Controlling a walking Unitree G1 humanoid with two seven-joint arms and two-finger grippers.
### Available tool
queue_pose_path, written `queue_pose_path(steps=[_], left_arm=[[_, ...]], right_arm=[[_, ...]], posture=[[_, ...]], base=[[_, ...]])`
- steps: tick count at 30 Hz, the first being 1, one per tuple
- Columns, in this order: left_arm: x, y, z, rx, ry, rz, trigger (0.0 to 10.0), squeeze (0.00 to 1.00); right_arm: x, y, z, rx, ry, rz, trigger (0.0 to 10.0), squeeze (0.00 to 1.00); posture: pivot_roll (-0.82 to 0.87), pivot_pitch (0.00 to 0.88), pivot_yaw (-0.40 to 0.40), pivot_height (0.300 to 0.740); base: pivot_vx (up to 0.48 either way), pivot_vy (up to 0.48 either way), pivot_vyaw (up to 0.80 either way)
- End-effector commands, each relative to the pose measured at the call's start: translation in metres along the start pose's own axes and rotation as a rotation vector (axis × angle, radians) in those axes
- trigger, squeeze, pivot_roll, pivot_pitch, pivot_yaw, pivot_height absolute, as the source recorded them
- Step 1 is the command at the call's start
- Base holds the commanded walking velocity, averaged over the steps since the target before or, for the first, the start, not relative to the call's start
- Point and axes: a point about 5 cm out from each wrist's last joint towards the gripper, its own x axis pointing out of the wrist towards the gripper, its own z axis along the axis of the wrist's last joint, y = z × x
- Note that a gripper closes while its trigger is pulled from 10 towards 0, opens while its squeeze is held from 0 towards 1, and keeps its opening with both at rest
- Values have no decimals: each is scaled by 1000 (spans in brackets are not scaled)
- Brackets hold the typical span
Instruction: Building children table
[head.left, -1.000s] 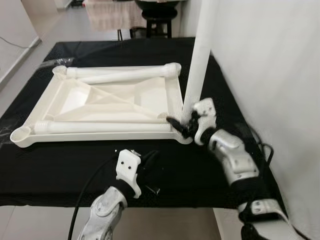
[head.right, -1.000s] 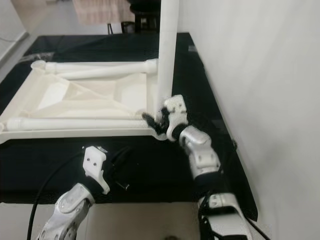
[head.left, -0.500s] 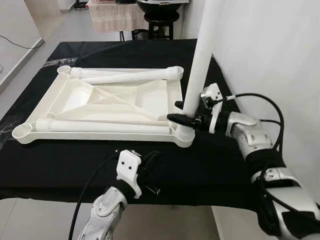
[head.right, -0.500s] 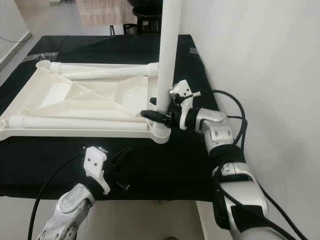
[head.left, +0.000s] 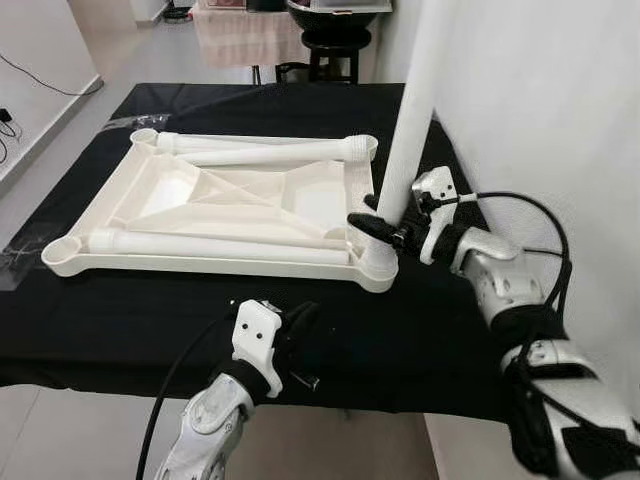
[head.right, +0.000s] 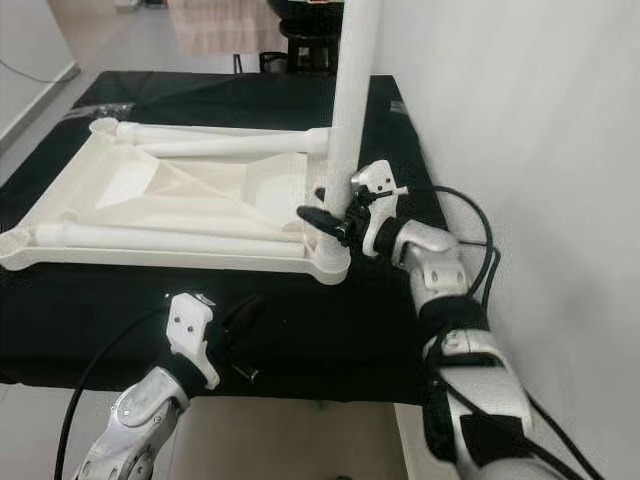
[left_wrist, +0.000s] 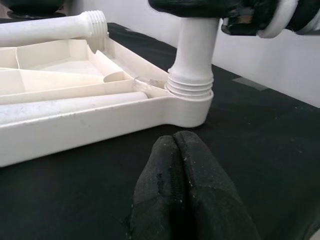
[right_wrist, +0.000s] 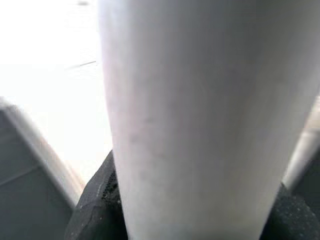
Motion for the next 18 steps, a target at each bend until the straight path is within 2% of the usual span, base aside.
queue_pose_path(steps=[1, 2, 3, 5, 7, 11, 14, 15, 16, 17, 18], left_arm=[[-3, -2, -2, -18, 6, 3, 10000, 0], [-4, -2, -2, -18, 7, 3, 10000, 0], [-4, -2, -2, -18, 7, 3, 10000, 0], [-4, -2, -2, -17, 9, 3, 10000, 0], [-4, -2, -2, -17, 9, 2, 10000, 0], [-3, -2, -3, -15, 9, 5, 10000, 0], [-3, -1, -3, -13, 9, 7, 10000, 0], [-3, -1, -3, -13, 10, 8, 10000, 0], [-3, -1, -3, -14, 10, 8, 10000, 0], [-3, -1, -3, -17, 11, 5, 10000, 0], [-3, -1, -3, -17, 11, 5, 10000, 0]], right_arm=[[-13, -7, -36, 14, 141, -323, 0, 0], [-20, 13, -54, 62, 146, -461, 0, 0], [-20, 13, -54, 62, 146, -461, 0, 0], [-22, 48, -65, 21, 166, -394, 0, 0], [-22, 48, -67, 29, 167, -396, 0, 0], [-18, 34, -64, 51, 153, -459, 0, 0], [-16, 34, -62, 57, 146, -469, 0, 0], [-13, 35, -59, 57, 137, -448, 10000, 0], [-11, 35, -56, 56, 131, -433, 10000, 0], [-10, 37, -51, 57, 109, -417, 10000, 824], [-10, 37, -51, 57, 109, -417, 10000, 824]], posture=[[52, 98, -42, 740], [54, 100, -38, 740], [54, 100, -38, 740], [42, 91, -37, 740], [47, 92, -45, 740], [50, 92, -40, 740], [55, 89, -39, 740], [55, 89, -39, 740], [55, 89, -39, 740], [50, 88, -34, 740], [50, 88, -34, 740]], base=[[0, 0, 0], [0, 0, 0], [0, 0, 0], [0, 0, 0], [0, 0, 0], [0, 0, 0], [0, 0, 0], [0, 0, 0], [0, 0, 0], [0, 0, 0], [0, 0, 0]])
